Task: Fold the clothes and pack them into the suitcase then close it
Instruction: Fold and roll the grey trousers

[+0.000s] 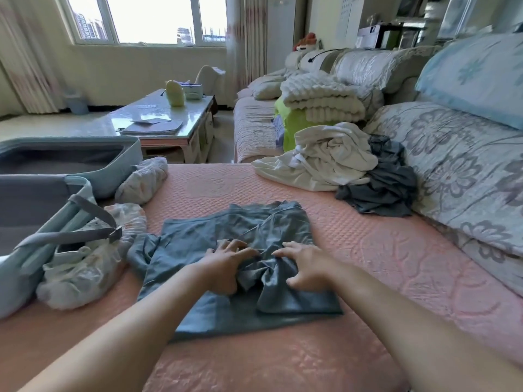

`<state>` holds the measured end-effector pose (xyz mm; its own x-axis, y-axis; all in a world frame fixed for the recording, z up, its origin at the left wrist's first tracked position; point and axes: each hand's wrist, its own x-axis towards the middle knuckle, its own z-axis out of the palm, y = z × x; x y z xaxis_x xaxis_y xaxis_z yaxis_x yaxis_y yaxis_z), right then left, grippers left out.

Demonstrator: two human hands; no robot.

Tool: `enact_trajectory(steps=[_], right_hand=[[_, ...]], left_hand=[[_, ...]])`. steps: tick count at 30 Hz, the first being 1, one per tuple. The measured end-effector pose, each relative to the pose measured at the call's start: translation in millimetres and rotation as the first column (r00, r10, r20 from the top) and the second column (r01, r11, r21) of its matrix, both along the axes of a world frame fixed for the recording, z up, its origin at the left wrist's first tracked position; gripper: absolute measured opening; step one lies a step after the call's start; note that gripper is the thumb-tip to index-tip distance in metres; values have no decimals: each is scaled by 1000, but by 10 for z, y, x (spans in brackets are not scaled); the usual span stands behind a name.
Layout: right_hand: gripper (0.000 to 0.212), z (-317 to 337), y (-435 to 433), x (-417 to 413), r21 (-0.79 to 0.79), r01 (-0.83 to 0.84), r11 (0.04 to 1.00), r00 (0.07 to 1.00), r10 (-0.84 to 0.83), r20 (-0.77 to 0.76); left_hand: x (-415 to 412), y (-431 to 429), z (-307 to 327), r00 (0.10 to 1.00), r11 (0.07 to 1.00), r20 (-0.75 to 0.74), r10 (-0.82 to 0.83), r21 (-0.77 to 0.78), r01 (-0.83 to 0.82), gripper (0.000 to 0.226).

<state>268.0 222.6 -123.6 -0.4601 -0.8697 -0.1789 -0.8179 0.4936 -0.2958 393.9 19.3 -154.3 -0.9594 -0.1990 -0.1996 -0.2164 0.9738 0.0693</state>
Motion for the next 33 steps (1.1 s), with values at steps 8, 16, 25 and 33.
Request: enact_trajectory(steps=[8, 16, 25, 33], right_hand=[[138, -40, -101, 170, 312, -105, 944, 995, 99, 33], [124, -49, -45, 325, 320, -147, 936, 988, 154, 2], [115, 2, 91, 236, 387, -63, 920, 986, 118, -120], [59, 327, 245, 142, 289, -37, 957, 960, -47, 278]], left_hand=[[-67, -161, 83, 913, 994, -404, 62, 107, -21, 20], [38, -241, 291, 988, 977, -122, 96, -178, -117, 31], [70, 584, 91, 927, 957, -265, -265, 43, 286, 42], [9, 528, 466, 991, 872, 39, -125, 481, 91, 24]])
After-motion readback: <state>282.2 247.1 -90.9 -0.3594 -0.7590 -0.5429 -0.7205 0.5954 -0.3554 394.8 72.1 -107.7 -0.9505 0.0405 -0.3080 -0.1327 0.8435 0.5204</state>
